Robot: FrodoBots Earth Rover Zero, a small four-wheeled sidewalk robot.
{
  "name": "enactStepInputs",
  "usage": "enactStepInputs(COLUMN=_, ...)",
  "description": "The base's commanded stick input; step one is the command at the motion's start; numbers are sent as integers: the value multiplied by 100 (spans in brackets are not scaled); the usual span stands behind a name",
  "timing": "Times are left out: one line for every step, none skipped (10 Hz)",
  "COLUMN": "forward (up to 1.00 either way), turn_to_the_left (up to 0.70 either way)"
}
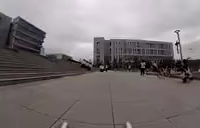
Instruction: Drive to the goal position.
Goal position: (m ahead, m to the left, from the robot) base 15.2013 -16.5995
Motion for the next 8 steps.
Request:
enactStepInputs(forward=70, turn_to_the_left=0)
enactStepInputs(forward=70, turn_to_the_left=-6)
enactStepInputs(forward=70, turn_to_the_left=-14)
enactStepInputs(forward=70, turn_to_the_left=-14)
enactStepInputs(forward=70, turn_to_the_left=-14)
enactStepInputs(forward=70, turn_to_the_left=-14)
enactStepInputs(forward=70, turn_to_the_left=-14)
enactStepInputs(forward=70, turn_to_the_left=-14)
